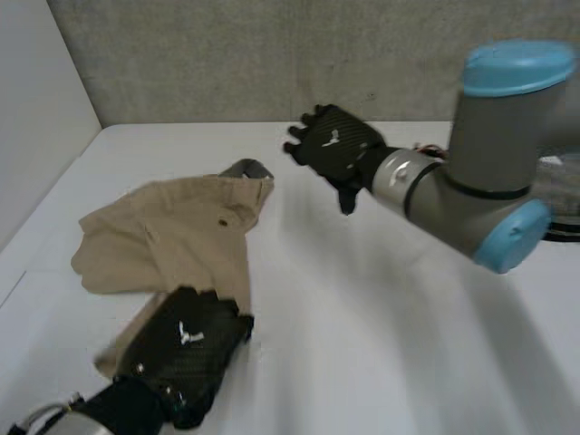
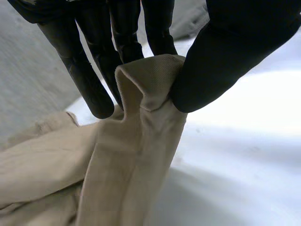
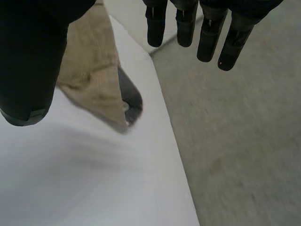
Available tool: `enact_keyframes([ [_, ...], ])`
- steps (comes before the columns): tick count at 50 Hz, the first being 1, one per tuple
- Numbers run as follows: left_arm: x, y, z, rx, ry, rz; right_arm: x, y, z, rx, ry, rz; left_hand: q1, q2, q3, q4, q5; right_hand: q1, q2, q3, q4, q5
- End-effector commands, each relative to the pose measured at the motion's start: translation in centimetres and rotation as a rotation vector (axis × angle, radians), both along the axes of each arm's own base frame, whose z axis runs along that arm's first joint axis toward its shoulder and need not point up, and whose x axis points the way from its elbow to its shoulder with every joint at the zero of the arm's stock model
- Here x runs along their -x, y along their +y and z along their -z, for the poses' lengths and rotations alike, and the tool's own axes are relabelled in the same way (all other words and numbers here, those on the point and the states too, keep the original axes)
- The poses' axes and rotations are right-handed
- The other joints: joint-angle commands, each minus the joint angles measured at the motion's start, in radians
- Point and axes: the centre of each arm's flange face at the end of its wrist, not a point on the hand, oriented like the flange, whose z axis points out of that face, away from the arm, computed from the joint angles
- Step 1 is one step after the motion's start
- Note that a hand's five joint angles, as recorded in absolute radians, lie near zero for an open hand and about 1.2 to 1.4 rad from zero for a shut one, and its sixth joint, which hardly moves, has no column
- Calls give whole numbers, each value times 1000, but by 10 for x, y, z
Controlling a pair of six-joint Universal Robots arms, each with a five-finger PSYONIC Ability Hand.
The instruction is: Fold the laundry.
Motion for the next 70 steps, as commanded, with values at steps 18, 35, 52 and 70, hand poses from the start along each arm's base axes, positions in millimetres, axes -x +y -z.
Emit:
enact_keyframes([
  [18,-2,-8,-10,43,12,-50,-63,35,45,-19,-18,-297,252,196,204,197,254,-26,-39,-38,-56,-63],
  [35,-18,11,-26,64,30,-50,-88,-19,77,115,-75,-130,252,196,204,197,254,-26,-39,-38,-56,-63],
  [52,-21,18,-30,62,35,-34,-106,-28,124,115,-168,-143,252,196,204,197,254,-26,-39,-38,-56,-63],
  [70,-22,21,-35,78,51,-30,-115,-20,150,23,-220,-177,252,196,204,197,254,160,147,148,130,123],
])
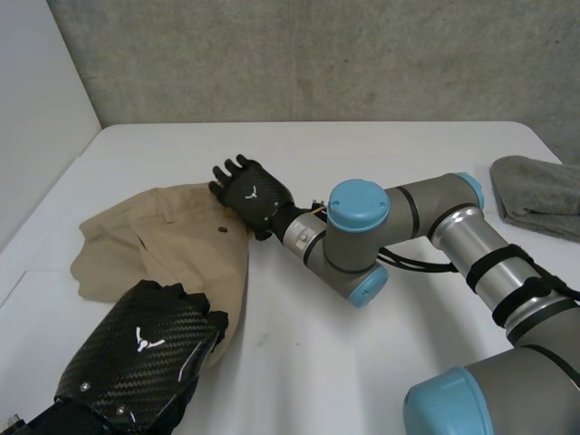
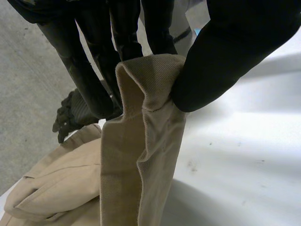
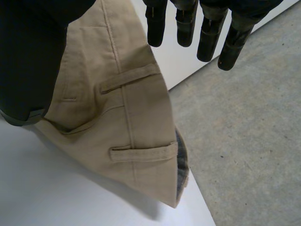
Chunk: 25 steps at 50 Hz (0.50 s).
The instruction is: Fold the laundry.
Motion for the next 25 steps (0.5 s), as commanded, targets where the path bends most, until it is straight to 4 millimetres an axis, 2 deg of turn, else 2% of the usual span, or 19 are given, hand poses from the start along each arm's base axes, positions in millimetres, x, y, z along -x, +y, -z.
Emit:
enact_keyframes([
  [1,-1,1,-2,8,7,1,0,0,12,-7,9,-3,252,196,204,197,254,192,179,180,162,155],
  [6,0,1,-4,16,14,1,0,1,14,-12,15,-16,252,196,204,197,254,377,364,365,347,340],
  [8,0,0,-7,24,23,-1,1,0,13,-12,15,-26,252,196,204,197,254,544,531,532,514,507],
  [10,0,1,-9,32,30,0,2,-1,14,-13,16,-30,252,196,204,197,254,784,771,772,755,747],
  [11,-1,1,-11,38,35,0,2,-1,13,-13,16,-29,252,196,204,197,254,1076,1063,1064,1047,1039],
  [12,-1,1,-12,44,40,0,2,-1,13,-13,16,-30,252,196,204,197,254,1195,1181,1183,1165,1157],
  [17,0,-1,-18,65,57,-6,4,-5,6,-9,10,9,252,196,204,197,254,1196,1182,1184,1166,1159],
  [21,1,-5,-23,80,64,-14,13,-10,-23,-21,21,112,252,196,204,197,254,1196,1182,1184,1166,1159],
  [25,1,-11,-27,90,71,-31,58,-35,-46,-133,120,271,252,196,204,197,254,1196,1182,1184,1166,1159],
])
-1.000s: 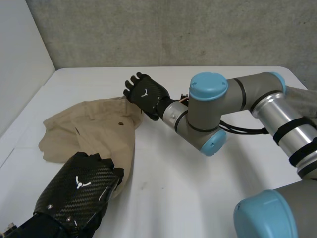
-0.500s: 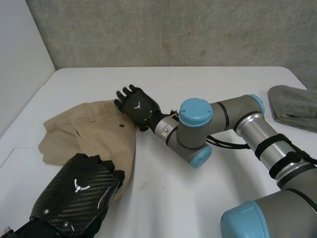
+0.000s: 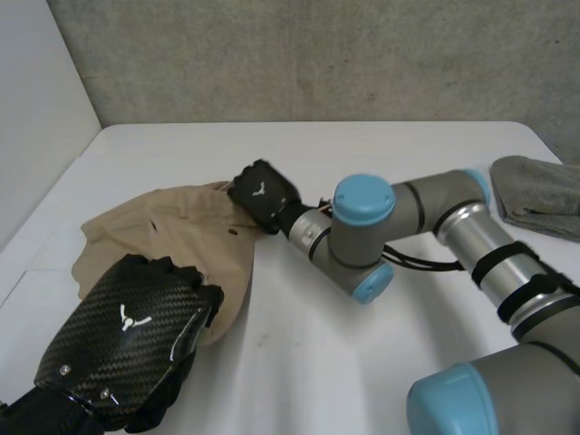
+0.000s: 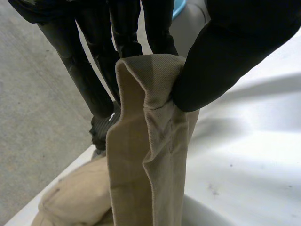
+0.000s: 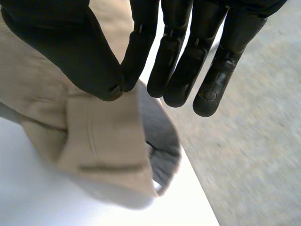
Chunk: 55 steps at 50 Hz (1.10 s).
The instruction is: Fold the laundry.
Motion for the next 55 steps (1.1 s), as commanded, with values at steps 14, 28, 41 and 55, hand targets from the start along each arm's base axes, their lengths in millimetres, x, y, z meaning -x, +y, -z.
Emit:
enact_keyframes([
  [14,-1,-28,-2,3,8,-63,129,-12,-102,-213,338,293,252,196,204,197,254,-675,-852,-864,-872,-848],
  [28,0,-6,-13,41,48,38,55,26,-92,-150,92,-194,252,196,204,197,254,-815,-993,-1004,-1013,-988],
  [41,-1,-2,-14,55,56,49,26,90,-33,-300,181,-485,252,196,204,197,254,-815,-993,-1004,-1013,-988],
  [55,5,-16,1,4,19,33,28,36,-77,-130,135,-30,252,196,204,197,254,406,229,217,209,233],
])
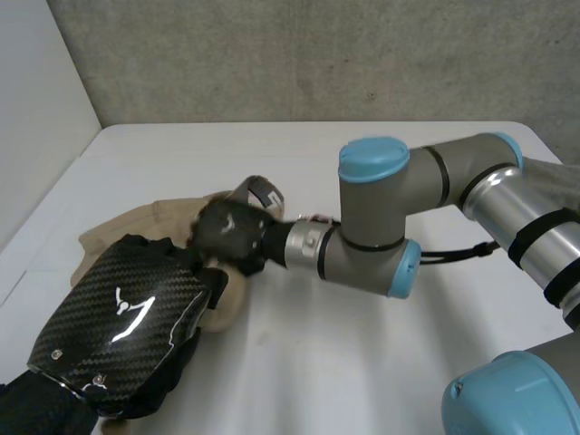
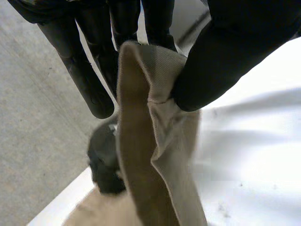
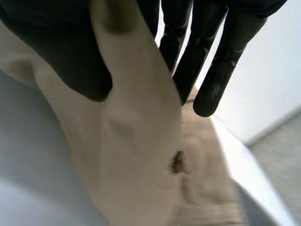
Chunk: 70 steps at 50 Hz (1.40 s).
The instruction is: Fold the laundry.
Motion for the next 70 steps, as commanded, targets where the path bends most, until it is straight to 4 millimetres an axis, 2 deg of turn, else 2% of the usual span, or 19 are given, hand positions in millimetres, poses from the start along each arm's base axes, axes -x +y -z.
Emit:
enact_keyframes([
  [1,8,-16,11,-28,-22,-17,18,-32,-32,77,35,367,252,196,204,197,254,467,240,250,236,287],
  [3,11,-23,13,-25,-20,-25,28,-32,-29,47,81,404,252,196,204,197,254,467,240,250,236,287],
  [5,16,-37,17,-14,-13,-46,57,-40,-25,-7,153,476,252,196,204,197,254,467,240,250,236,287],
  [7,19,-49,20,-7,-9,-66,78,-41,-33,-23,179,527,252,196,204,197,254,467,240,250,236,287],
  [8,20,-55,21,-5,-7,-75,100,-39,-46,-25,183,576,252,196,204,197,254,467,240,250,236,287],
  [11,26,-74,33,-18,-18,-104,121,-30,-58,-11,175,627,252,196,204,197,254,467,240,250,236,287],
  [15,36,-93,51,-56,-46,-123,146,-5,-59,24,187,712,252,196,204,197,254,467,240,250,236,287],
  [21,47,-115,73,-112,-94,-154,173,44,-30,-97,358,743,252,196,204,197,254,467,240,250,236,287],
  [23,48,-120,76,-118,-102,-167,175,60,-24,-145,417,708,252,196,204,197,254,467,240,250,236,287],
  [24,49,-121,78,-122,-107,-172,172,73,-23,-172,445,665,252,196,204,197,254,53,-175,-165,-179,-127],
  [25,50,-123,79,-124,-109,-178,172,75,-23,-178,453,659,252,196,204,197,254,-204,-432,-422,-436,-384],
  [28,51,-125,77,-119,-106,-179,168,73,-37,-138,396,654,252,196,204,197,254,-754,-982,-972,-986,-934],
  [31,51,-124,76,-117,-104,-178,166,67,-59,-79,315,668,252,196,204,197,254,-754,-982,-972,-986,-934],
  [35,50,-121,74,-113,-102,-173,176,42,-93,-10,224,751,252,196,204,197,254,-754,-982,-972,-986,-934],
  [45,50,-105,63,-88,-85,-146,179,18,-132,26,187,777,252,196,204,197,254,-754,-982,-972,-986,-934],
  [53,45,-91,54,-73,-75,-131,147,-10,-116,54,203,614,252,196,204,197,254,-754,-982,-972,-986,-934],
  [55,45,-87,54,-73,-75,-126,139,-16,-103,94,242,545,252,196,204,197,254,-754,-982,-972,-986,-934],
  [67,44,-86,61,-91,-89,-125,129,-33,-32,127,507,379,252,196,204,197,254,-754,-982,-972,-986,-934],
  [70,44,-86,62,-92,-90,-126,128,-35,-21,117,528,372,252,196,204,197,254,-598,-826,-816,-829,-778],
])
